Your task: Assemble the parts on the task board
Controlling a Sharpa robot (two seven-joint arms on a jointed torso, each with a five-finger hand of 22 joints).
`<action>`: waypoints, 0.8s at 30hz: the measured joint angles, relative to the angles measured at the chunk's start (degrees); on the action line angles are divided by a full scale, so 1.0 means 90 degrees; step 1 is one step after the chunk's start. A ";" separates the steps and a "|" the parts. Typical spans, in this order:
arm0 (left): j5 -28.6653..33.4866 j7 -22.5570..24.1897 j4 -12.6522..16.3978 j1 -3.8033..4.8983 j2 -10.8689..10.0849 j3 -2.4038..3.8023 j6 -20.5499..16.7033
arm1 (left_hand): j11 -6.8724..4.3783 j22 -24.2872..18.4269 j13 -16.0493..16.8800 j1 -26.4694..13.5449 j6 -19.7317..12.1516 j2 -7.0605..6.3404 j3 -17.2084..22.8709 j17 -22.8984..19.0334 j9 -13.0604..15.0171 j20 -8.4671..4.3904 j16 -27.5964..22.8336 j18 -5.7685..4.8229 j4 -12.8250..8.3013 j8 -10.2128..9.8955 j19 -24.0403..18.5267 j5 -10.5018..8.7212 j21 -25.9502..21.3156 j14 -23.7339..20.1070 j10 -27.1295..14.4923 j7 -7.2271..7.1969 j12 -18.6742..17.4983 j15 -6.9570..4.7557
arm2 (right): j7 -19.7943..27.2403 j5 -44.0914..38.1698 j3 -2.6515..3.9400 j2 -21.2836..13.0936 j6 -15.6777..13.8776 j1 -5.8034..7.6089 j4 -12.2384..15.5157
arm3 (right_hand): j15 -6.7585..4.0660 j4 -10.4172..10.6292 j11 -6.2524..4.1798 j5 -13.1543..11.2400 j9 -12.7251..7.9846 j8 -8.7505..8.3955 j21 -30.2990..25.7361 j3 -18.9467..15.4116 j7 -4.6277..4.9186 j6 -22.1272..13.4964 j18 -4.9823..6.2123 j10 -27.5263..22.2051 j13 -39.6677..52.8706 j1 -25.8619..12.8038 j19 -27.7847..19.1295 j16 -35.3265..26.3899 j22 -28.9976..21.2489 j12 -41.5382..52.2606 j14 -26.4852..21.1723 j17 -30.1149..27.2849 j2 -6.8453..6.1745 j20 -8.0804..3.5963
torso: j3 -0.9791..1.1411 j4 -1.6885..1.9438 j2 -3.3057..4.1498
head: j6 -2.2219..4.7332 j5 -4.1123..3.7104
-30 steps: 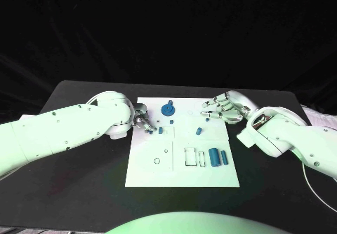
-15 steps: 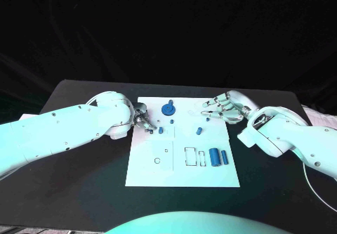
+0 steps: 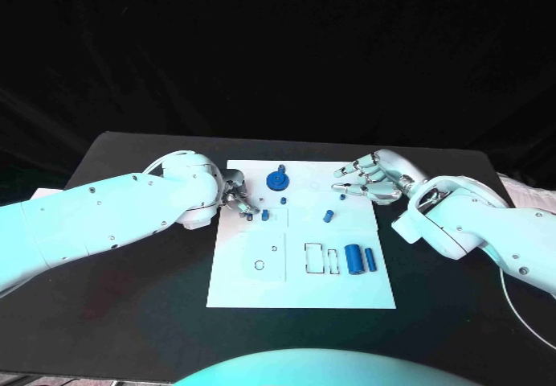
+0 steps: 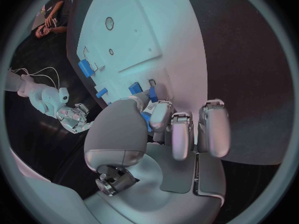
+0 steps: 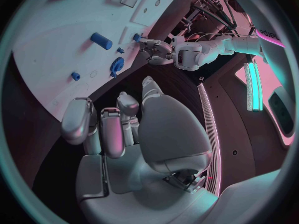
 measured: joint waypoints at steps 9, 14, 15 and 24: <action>-0.0057 0.0006 -0.0004 0.0020 0.0002 0.0022 0.0285 | 0.0009 0.0000 0.0000 0.0000 0.0008 0.0000 0.0000 0.0000 0.0008 0.0000 0.0000 0.0000 0.0000 -0.0005 0.0000 -0.0001 0.0000 0.0000 -0.0009 0.0008 0.0000 0.0000 | 0.0001 0.0000 0.0001 -0.0005 0.0013 0.0000 0.0002 | 0.0000 0.0000 0.0000 0.0000 0.0000 0.0000 0.0000 0.0000 0.0000 0.0000 0.0000 0.0000 0.0000 0.0000 0.0000 0.0000 0.0000 0.0000 0.0000 0.0000 0.0000 0.0000 | 0.0000 0.0002 0.0001 | -0.0014 -0.0005; -0.0079 0.0010 0.0005 0.0028 -0.0003 0.0029 0.0412 | 0.0009 0.0000 0.0001 0.0000 0.0010 0.0000 0.0000 0.0001 0.0015 0.0000 0.0000 0.0000 0.0000 0.0013 0.0000 -0.0001 0.0000 0.0000 -0.0009 0.0007 0.0000 0.0000 | 0.0001 0.0000 0.0001 -0.0006 0.0019 0.0000 0.0002 | 0.0000 0.0000 0.0000 0.0000 0.0000 0.0000 0.0000 0.0000 0.0000 0.0000 -0.0001 0.0000 0.0000 0.0000 0.0000 0.0000 0.0000 0.0000 0.0000 0.0001 0.0000 0.0000 | -0.0001 0.0002 0.0001 | -0.0014 -0.0005; -0.0084 0.0010 0.0006 0.0030 -0.0004 0.0030 0.0428 | 0.0009 0.0000 0.0001 0.0000 0.0010 0.0000 0.0000 0.0003 0.0015 0.0000 0.0000 0.0000 0.0000 0.0013 0.0000 -0.0001 0.0000 0.0000 -0.0009 0.0007 0.0000 0.0000 | 0.0001 0.0000 0.0001 -0.0006 0.0020 0.0000 0.0002 | 0.0000 0.0000 0.0000 0.0000 0.0000 0.0000 0.0000 0.0000 0.0000 0.0000 0.0000 0.0000 0.0000 0.0000 0.0000 0.0000 0.0000 0.0000 0.0000 0.0003 0.0000 0.0000 | -0.0002 0.0002 0.0001 | -0.0014 -0.0005; -0.0109 0.0015 0.0017 0.0034 -0.0007 0.0033 0.0508 | 0.0009 0.0000 0.0005 -0.0001 0.0011 0.0000 0.0000 0.0005 0.0013 0.0000 0.0000 0.0000 0.0000 0.0013 0.0000 -0.0001 0.0000 0.0000 -0.0009 0.0008 0.0000 0.0000 | 0.0002 0.0000 0.0001 -0.0001 0.0028 0.0000 0.0000 | 0.0000 0.0000 0.0000 0.0000 0.0000 0.0000 0.0000 0.0000 0.0000 0.0000 0.0000 0.0000 0.0000 0.0000 0.0000 0.0000 0.0000 0.0000 0.0000 0.0004 0.0000 0.0000 | -0.0004 0.0005 0.0001 | -0.0020 -0.0002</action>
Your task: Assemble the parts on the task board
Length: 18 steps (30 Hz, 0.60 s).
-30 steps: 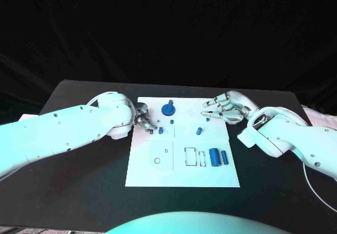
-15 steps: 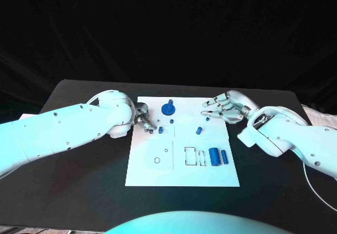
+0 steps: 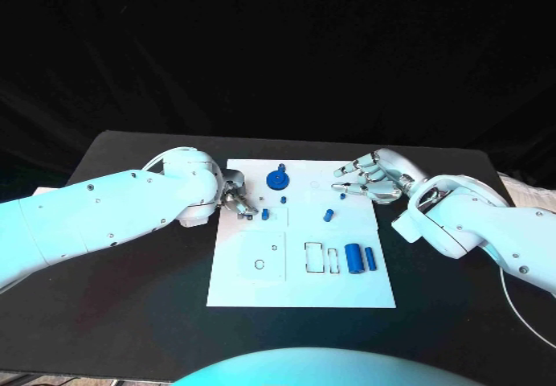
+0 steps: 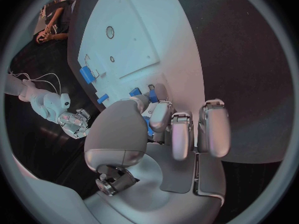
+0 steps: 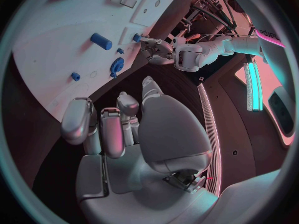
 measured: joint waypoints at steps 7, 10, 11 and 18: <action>-0.0005 0.0000 0.0003 0.0000 0.0001 0.0000 -0.0009 | 0.0000 0.0000 0.0011 -0.0002 0.0002 -0.0002 0.0000 -0.0001 0.0001 0.0000 0.0000 0.0000 0.0000 -0.0003 0.0000 0.0000 0.0000 0.0000 0.0000 0.0002 0.0000 0.0000 | 0.0001 0.0000 0.0000 0.0007 0.0005 0.0000 -0.0001 | 0.0000 0.0000 0.0000 0.0026 0.0000 0.0000 0.0000 0.0000 0.0000 0.0000 0.0000 0.0000 0.0000 -0.0025 0.0000 0.0000 -0.0014 0.0000 0.0000 -0.0001 0.0026 0.0000 | 0.0001 -0.0004 0.0002 | -0.0003 0.0006; 0.0005 -0.0003 0.0004 0.0001 0.0001 -0.0002 -0.0021 | 0.0000 0.0000 0.0010 -0.0002 0.0003 -0.0002 0.0000 -0.0001 0.0004 0.0000 0.0000 0.0000 0.0000 -0.0004 0.0000 0.0000 0.0000 0.0000 0.0000 0.0003 0.0000 0.0000 | 0.0001 0.0000 0.0000 0.0009 0.0006 0.0000 -0.0003 | 0.0000 0.0000 0.0000 0.0026 0.0000 0.0000 0.0000 0.0000 0.0000 0.0000 0.0000 0.0000 0.0000 -0.0025 0.0000 0.0000 -0.0014 0.0000 0.0000 -0.0001 0.0025 0.0000 | 0.0001 -0.0005 0.0003 | -0.0006 0.0006; 0.0011 -0.0004 0.0004 0.0001 0.0001 -0.0002 -0.0027 | 0.0000 0.0000 0.0010 -0.0003 0.0004 -0.0003 0.0000 -0.0001 0.0006 0.0000 0.0000 0.0000 0.0000 -0.0004 0.0000 0.0000 0.0000 0.0000 0.0000 0.0003 0.0000 0.0000 | 0.0001 0.0000 0.0000 0.0009 0.0007 0.0000 -0.0003 | 0.0000 0.0000 0.0000 0.0026 0.0000 0.0000 0.0000 0.0000 0.0000 0.0000 0.0000 0.0000 0.0000 -0.0025 0.0000 0.0000 -0.0014 0.0000 0.0000 -0.0001 0.0025 0.0000 | 0.0001 -0.0005 0.0003 | -0.0006 0.0004; 0.0074 -0.0007 -0.0016 0.0000 0.0006 -0.0003 -0.0053 | 0.0000 0.0000 0.0010 -0.0004 0.0014 -0.0004 0.0000 -0.0001 0.0007 0.0000 0.0000 0.0000 0.0000 -0.0006 0.0000 0.0000 0.0000 0.0000 0.0000 0.0014 0.0000 0.0000 | 0.0001 0.0000 0.0000 0.0015 0.0011 0.0000 -0.0008 | 0.0000 0.0000 0.0000 0.0026 0.0000 0.0000 0.0000 0.0000 0.0000 0.0000 0.0000 0.0000 0.0000 -0.0025 0.0000 0.0000 -0.0014 0.0000 0.0000 -0.0001 0.0025 0.0000 | 0.0002 -0.0009 0.0003 | -0.0007 -0.0001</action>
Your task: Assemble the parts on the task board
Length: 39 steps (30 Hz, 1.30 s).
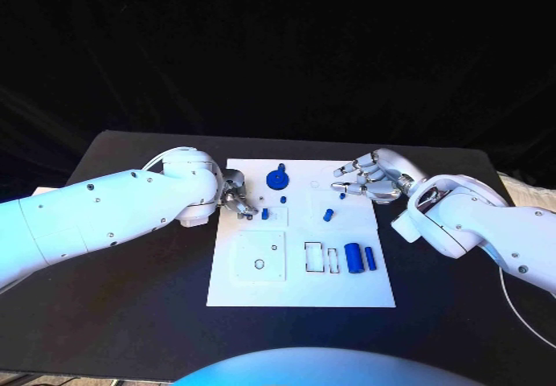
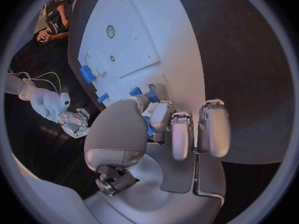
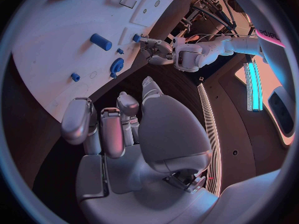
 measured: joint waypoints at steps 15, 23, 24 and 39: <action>0.0077 0.0022 -0.0024 0.0018 0.0026 0.0010 0.0202 | 0.0000 0.0000 -0.0008 -0.0019 -0.0021 -0.0018 0.0014 -0.0001 0.0005 0.0000 0.0000 0.0000 -0.0014 0.0000 0.0000 0.0000 0.0000 0.0000 -0.0001 -0.0021 0.0000 0.0000 | 0.0000 0.0001 0.0000 0.0014 0.0007 0.0000 -0.0012 | 0.0000 0.0000 0.0000 0.0000 0.0000 0.0000 0.0000 0.0000 0.0000 0.0000 0.0000 0.0000 0.0000 0.0000 0.0000 0.0000 0.0000 0.0000 0.0000 -0.0001 0.0000 0.0000 | 0.0002 0.0006 -0.0003 | -0.0009 -0.0016; 0.0083 0.0021 -0.0026 0.0024 0.0044 0.0013 0.0287 | 0.0001 0.0000 -0.0008 -0.0042 -0.0019 -0.0041 0.0024 -0.0001 0.0005 0.0000 0.0000 0.0000 -0.0024 0.0000 0.0000 0.0000 0.0000 0.0000 -0.0001 -0.0019 0.0000 0.0000 | 0.0000 0.0001 0.0000 0.0018 0.0010 0.0000 -0.0017 | 0.0000 0.0000 0.0000 0.0000 0.0000 0.0000 0.0000 0.0000 0.0000 0.0000 0.0000 0.0000 0.0000 0.0000 0.0000 0.0000 0.0000 0.0000 0.0000 -0.0002 0.0000 0.0000 | 0.0001 0.0004 -0.0004 | -0.0007 -0.0016; 0.0084 0.0021 -0.0026 0.0025 0.0045 0.0013 0.0294 | 0.0001 0.0000 -0.0008 -0.0042 -0.0017 -0.0041 0.0025 -0.0001 0.0005 0.0000 0.0000 0.0000 -0.0025 0.0000 0.0000 0.0000 0.0000 0.0000 -0.0001 -0.0017 0.0000 0.0000 | 0.0000 0.0001 0.0000 0.0019 0.0011 0.0000 -0.0017 | 0.0000 0.0000 0.0000 0.0000 0.0000 0.0000 0.0000 0.0000 0.0000 0.0000 0.0000 0.0000 0.0000 0.0000 0.0000 0.0000 0.0001 0.0000 0.0000 -0.0002 0.0000 0.0000 | 0.0001 0.0004 -0.0004 | -0.0007 -0.0016; 0.0082 0.0011 -0.0070 0.0036 0.0100 0.0021 0.0389 | 0.0001 0.0000 -0.0010 -0.0042 -0.0015 -0.0082 0.0061 -0.0002 0.0001 0.0000 0.0000 -0.0001 -0.0061 0.0000 0.0000 -0.0011 0.0000 0.0000 -0.0001 -0.0015 0.0000 0.0000 | 0.0000 0.0001 0.0000 0.0020 0.0015 0.0000 -0.0015 | 0.0000 0.0019 0.0000 0.0000 0.0000 0.0000 -0.0025 -0.0020 0.0000 0.0000 0.0000 0.0000 0.0000 0.0000 0.0000 0.0000 -0.0008 0.0000 0.0000 -0.0002 -0.0001 0.0000 | 0.0002 0.0008 -0.0003 | -0.0025 -0.0025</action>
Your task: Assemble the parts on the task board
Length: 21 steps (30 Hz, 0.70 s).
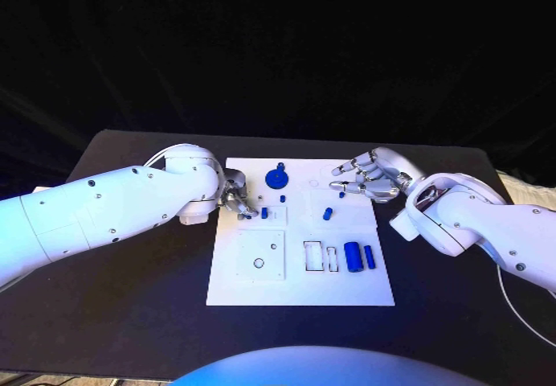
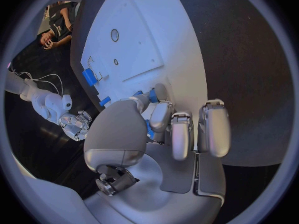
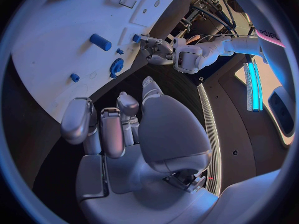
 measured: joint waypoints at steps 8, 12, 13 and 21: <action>0.0021 -0.0005 -0.0104 0.0016 0.0091 0.0006 0.0081 | 0.0021 0.0000 -0.0022 -0.0283 0.0006 -0.0037 0.0246 0.0000 0.0052 0.0000 0.0000 0.0001 -0.0285 0.0002 0.0000 -0.0062 -0.0015 -0.0023 -0.0021 0.0001 0.0000 0.0023 | 0.0000 0.0000 0.0000 -0.0004 0.0000 0.0000 0.0010 | 0.0000 0.0000 0.0000 0.0000 0.0000 0.0000 0.0000 0.0000 0.0000 0.0000 0.0000 0.0000 0.0000 0.0000 0.0000 0.0000 0.0000 0.0000 0.0000 0.0000 0.0000 0.0000 | 0.0004 -0.0003 0.0000 | -0.0002 -0.0002; 0.0037 -0.0005 -0.0181 0.0027 0.0130 0.0012 0.0120 | 0.0021 0.0000 -0.0032 -0.0461 0.0064 -0.0137 0.0254 0.0000 0.0049 0.0000 0.0000 0.0001 -0.0454 0.0003 0.0000 -0.0063 -0.0034 -0.0023 -0.0021 -0.0036 0.0000 0.0023 | 0.0000 0.0000 0.0000 -0.0011 0.0000 0.0000 0.0017 | 0.0000 0.0000 0.0000 0.0000 0.0000 0.0000 0.0000 0.0000 0.0000 0.0000 0.0000 0.0000 0.0000 0.0000 0.0000 0.0000 0.0000 0.0000 0.0000 0.0000 0.0000 0.0000 | 0.0005 -0.0004 0.0000 | -0.0002 0.0001; 0.0039 -0.0005 -0.0202 0.0030 0.0138 0.0013 0.0131 | 0.0021 0.0000 -0.0032 -0.0485 0.0072 -0.0161 0.0213 0.0000 0.0048 0.0000 0.0000 0.0001 -0.0429 0.0003 0.0000 -0.0063 -0.0034 -0.0023 -0.0021 -0.0044 0.0000 0.0023 | 0.0000 0.0000 0.0000 -0.0013 0.0000 0.0000 0.0019 | 0.0000 0.0000 0.0000 0.0000 0.0000 0.0000 0.0000 0.0000 0.0000 0.0000 0.0000 0.0000 0.0000 0.0000 0.0000 0.0000 0.0000 0.0000 0.0000 0.0000 0.0000 0.0000 | 0.0005 -0.0005 0.0001 | -0.0002 0.0001; 0.0043 -0.0007 -0.0290 0.0044 0.0174 0.0023 0.0247 | 0.0021 0.0000 -0.0040 -0.0518 0.0095 -0.0194 0.0090 -0.0001 0.0049 0.0000 0.0000 0.0001 -0.0358 0.0003 0.0000 -0.0077 -0.0033 -0.0023 -0.0021 -0.0067 0.0000 0.0023 | -0.0001 0.0000 0.0000 -0.0024 0.0001 0.0000 0.0031 | 0.0000 -0.0001 0.0000 0.0000 0.0000 0.0000 0.0000 0.0001 0.0000 0.0000 0.0000 0.0000 0.0000 0.0000 0.0000 0.0000 0.0000 0.0000 0.0000 -0.0001 0.0000 0.0000 | 0.0005 -0.0004 0.0001 | -0.0007 -0.0004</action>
